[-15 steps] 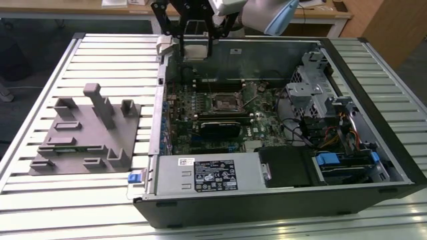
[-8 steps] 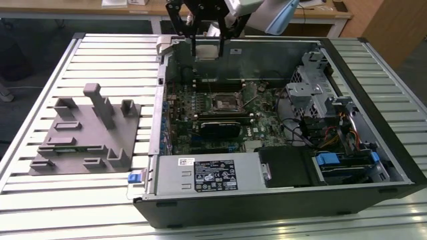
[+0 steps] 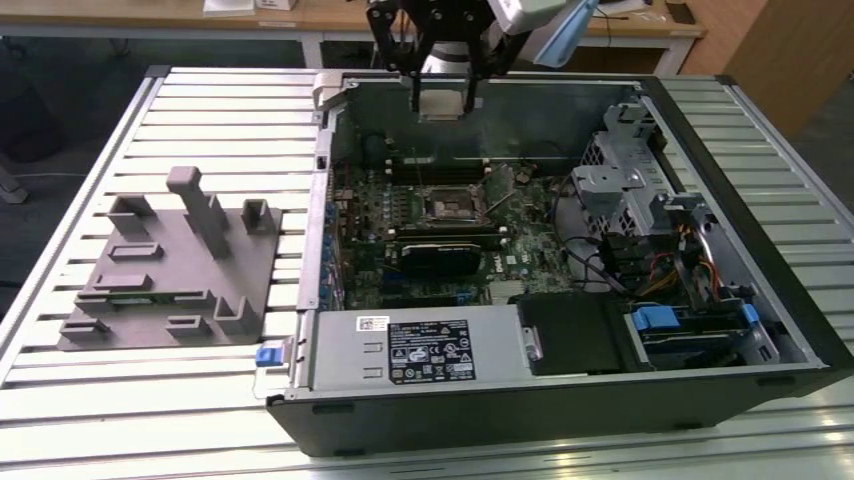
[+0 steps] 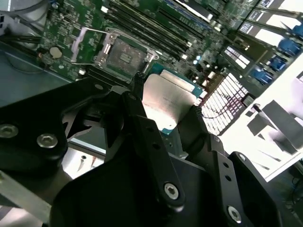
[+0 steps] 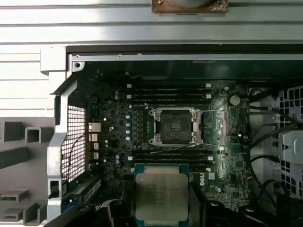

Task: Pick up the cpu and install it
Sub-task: 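Pick up the cpu and move it towards the insertion slot, then place the cpu into insertion slot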

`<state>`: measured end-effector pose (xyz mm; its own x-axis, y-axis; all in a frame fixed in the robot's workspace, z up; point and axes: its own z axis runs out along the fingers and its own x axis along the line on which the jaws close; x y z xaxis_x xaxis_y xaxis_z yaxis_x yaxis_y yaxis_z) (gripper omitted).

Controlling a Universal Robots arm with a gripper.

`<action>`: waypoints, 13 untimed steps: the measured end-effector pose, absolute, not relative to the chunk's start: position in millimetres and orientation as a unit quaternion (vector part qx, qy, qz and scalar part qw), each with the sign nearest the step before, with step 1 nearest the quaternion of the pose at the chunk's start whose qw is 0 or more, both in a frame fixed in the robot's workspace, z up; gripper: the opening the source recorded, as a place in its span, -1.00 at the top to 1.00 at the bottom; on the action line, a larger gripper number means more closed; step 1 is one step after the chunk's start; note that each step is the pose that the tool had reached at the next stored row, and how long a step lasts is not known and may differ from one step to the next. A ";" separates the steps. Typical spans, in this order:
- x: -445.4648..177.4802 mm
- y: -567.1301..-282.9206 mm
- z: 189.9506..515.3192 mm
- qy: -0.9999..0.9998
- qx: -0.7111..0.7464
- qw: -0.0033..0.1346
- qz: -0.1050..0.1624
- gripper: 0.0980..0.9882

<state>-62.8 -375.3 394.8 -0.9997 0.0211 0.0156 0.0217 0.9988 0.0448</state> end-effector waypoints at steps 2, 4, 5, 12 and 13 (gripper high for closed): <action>-56.1 -375.0 394.6 -1.000 -0.011 0.007 -0.023 0.00; -49.9 -374.8 394.5 -1.000 -0.011 0.008 -0.023 0.00; -47.2 -374.8 394.5 -1.000 -0.011 0.008 -0.023 0.00; -43.2 -374.7 394.4 -1.000 -0.011 0.007 -0.022 0.00; -43.2 -374.7 394.4 -1.000 -0.011 0.007 -0.022 0.00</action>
<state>-43.2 -374.7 394.4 -0.9996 0.0223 0.0153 0.0229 0.9987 0.0447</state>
